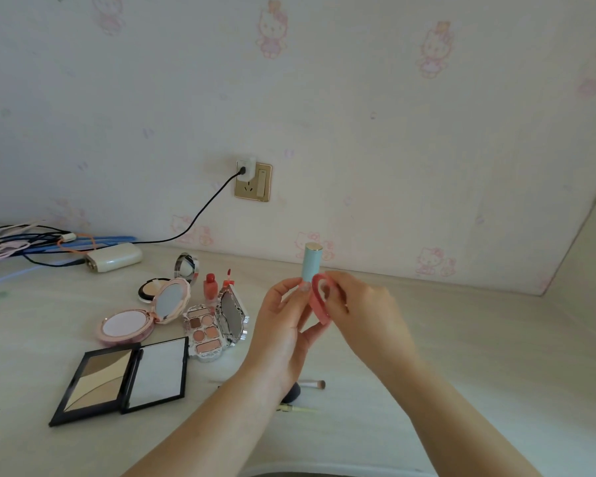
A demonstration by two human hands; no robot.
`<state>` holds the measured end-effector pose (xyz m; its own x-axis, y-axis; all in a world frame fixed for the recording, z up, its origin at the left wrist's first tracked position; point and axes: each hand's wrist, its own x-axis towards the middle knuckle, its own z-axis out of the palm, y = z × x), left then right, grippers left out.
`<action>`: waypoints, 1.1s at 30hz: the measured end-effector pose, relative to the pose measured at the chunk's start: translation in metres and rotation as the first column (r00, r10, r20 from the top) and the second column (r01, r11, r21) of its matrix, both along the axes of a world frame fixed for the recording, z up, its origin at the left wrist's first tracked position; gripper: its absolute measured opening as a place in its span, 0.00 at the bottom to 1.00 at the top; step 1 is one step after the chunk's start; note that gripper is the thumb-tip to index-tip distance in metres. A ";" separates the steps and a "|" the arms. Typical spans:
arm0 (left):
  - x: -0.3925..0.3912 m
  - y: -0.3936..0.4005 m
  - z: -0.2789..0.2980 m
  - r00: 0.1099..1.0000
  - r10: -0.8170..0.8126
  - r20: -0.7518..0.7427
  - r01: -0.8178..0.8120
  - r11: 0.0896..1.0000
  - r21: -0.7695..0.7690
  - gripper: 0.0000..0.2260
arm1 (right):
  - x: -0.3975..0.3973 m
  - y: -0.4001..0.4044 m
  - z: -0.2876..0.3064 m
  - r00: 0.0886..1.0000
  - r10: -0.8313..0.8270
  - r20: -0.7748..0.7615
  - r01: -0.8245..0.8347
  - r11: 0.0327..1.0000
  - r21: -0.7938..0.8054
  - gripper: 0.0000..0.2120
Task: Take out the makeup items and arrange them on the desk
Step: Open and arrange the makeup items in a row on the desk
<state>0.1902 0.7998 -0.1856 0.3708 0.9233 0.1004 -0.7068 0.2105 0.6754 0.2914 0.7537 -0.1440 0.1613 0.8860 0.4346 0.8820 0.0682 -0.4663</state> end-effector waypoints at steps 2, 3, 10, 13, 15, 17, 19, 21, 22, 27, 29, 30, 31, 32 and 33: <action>-0.003 0.001 0.001 1.000 -0.024 0.016 0.024 1.000 0.009 0.03 | 0.008 0.003 0.004 0.997 -0.009 -0.083 0.009 1.000 -0.002 0.12; -0.005 0.002 0.003 0.999 -0.042 0.016 0.041 0.999 0.007 0.04 | 0.012 0.006 0.004 0.990 -0.005 -0.142 0.004 1.000 -0.006 0.12; -0.023 0.028 0.009 0.843 0.233 -0.485 -0.047 0.930 0.366 0.13 | 0.038 0.030 -0.001 0.699 -0.032 -0.715 -0.040 0.996 -0.084 0.14; -0.032 0.043 0.011 0.547 0.531 -0.647 0.057 0.748 0.661 0.11 | 0.040 0.041 -0.001 0.649 -0.039 -0.759 -0.046 0.995 -0.091 0.15; -0.038 0.055 0.014 0.410 0.626 -0.663 0.180 0.657 0.732 0.14 | 0.040 0.052 0.001 0.643 -0.028 -0.766 -0.062 0.994 -0.089 0.14; -0.041 0.068 0.017 0.270 0.722 -0.637 0.326 0.554 0.766 0.17 | 0.039 0.063 -0.001 0.640 -0.026 -0.768 -0.075 0.993 -0.096 0.14; -0.042 0.082 0.018 0.073 0.780 -0.622 0.435 0.536 0.724 0.21 | 0.037 0.074 -0.007 0.646 -0.028 -0.762 -0.087 0.990 -0.110 0.13; -0.041 0.096 0.018 -0.080 0.782 -0.619 0.506 0.567 0.651 0.22 | 0.033 0.085 -0.017 0.641 -0.033 -0.767 -0.094 0.988 -0.122 0.12; -0.039 0.102 0.017 -0.141 0.784 -0.605 0.545 0.571 0.613 0.21 | 0.031 0.091 -0.022 0.639 -0.037 -0.768 -0.097 0.987 -0.128 0.12; -0.028 0.124 0.010 -0.390 0.745 -0.541 0.675 0.631 0.382 0.22 | 0.023 0.114 -0.048 0.630 -0.072 -0.773 -0.087 0.983 -0.162 0.12; -0.024 0.129 0.007 -0.449 0.719 -0.531 0.692 0.655 0.303 0.21 | 0.021 0.121 -0.058 0.615 -0.092 -0.783 -0.084 0.980 -0.180 0.11; -0.023 0.131 0.006 -0.471 0.706 -0.529 0.695 0.667 0.271 0.21 | 0.020 0.125 -0.062 0.602 -0.101 -0.792 -0.083 0.979 -0.187 0.11; -0.022 0.133 0.003 -0.495 0.691 -0.527 0.694 0.679 0.239 0.21 | 0.019 0.128 -0.066 0.590 -0.111 -0.799 -0.081 0.977 -0.195 0.11; -0.021 0.135 0.001 -0.516 0.681 -0.520 0.694 0.688 0.213 0.21 | 0.018 0.132 -0.069 0.583 -0.117 -0.804 -0.081 0.976 -0.201 0.11; -0.019 0.136 -0.001 -0.534 0.680 -0.502 0.698 0.690 0.193 0.21 | 0.017 0.134 -0.072 0.584 -0.120 -0.803 -0.080 0.976 -0.204 0.11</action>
<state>0.1708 0.9358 -0.1868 0.4938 0.8647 -0.0926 0.8469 -0.5023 -0.1746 0.3081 0.8878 -0.2163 0.3743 0.9249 -0.0669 0.1328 -0.1249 -0.9833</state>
